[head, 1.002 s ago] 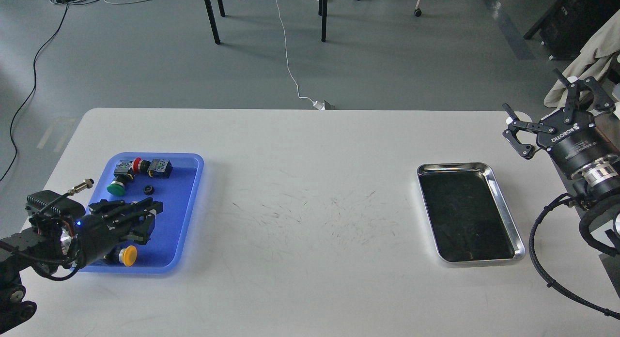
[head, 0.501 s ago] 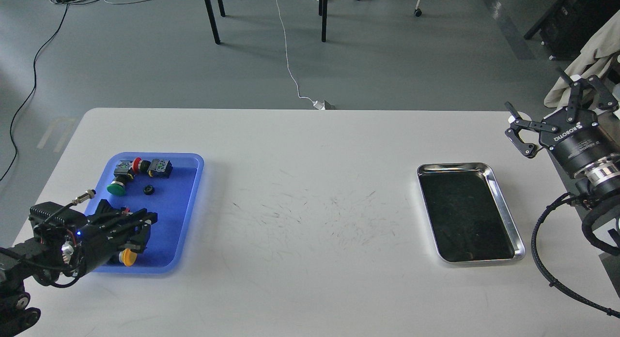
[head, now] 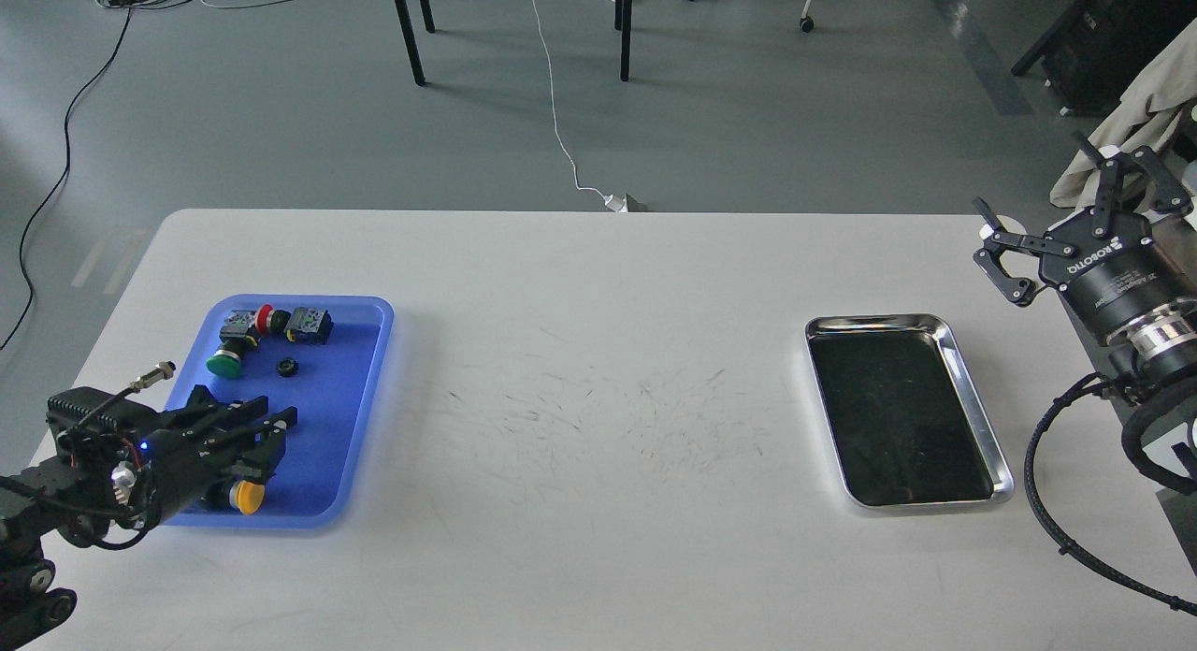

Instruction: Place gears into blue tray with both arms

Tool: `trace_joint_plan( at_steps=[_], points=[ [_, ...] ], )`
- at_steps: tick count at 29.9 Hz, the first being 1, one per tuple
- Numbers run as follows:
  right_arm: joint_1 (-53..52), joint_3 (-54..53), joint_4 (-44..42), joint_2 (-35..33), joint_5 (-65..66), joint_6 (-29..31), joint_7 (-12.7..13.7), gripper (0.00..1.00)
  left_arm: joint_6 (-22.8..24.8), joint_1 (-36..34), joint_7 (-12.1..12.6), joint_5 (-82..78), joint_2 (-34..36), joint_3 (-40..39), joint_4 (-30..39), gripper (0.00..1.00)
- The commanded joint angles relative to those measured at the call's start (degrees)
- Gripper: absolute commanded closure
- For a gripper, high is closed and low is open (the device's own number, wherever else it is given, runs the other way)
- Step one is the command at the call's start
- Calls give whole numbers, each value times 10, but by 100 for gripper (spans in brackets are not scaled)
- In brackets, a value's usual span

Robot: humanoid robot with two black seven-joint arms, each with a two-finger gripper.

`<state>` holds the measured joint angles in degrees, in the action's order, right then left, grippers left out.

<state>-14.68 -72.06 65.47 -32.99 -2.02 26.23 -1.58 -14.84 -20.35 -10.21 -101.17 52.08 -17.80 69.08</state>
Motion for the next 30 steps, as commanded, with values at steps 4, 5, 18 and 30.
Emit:
trace_joint_plan(
  at_steps=[4, 5, 18, 30],
  points=[
    [-1, 0, 0, 0, 0, 1, 0, 5, -6, -25, 0, 46, 0, -16, 7, 5],
    [-1, -1, 0, 0, 0, 0, 0, 5, -6, -35, 0, 46, 1, -27, 8, 5],
    [-3, -12, -2, 6, -1, -9, -1, 3, 5, -209, 7, 364, -72, -110, -35, 3],
    [-37, -1, -23, 7, -1, -68, 6, 3, 125, -310, 2, 837, -255, -126, -280, 3]
  ],
)
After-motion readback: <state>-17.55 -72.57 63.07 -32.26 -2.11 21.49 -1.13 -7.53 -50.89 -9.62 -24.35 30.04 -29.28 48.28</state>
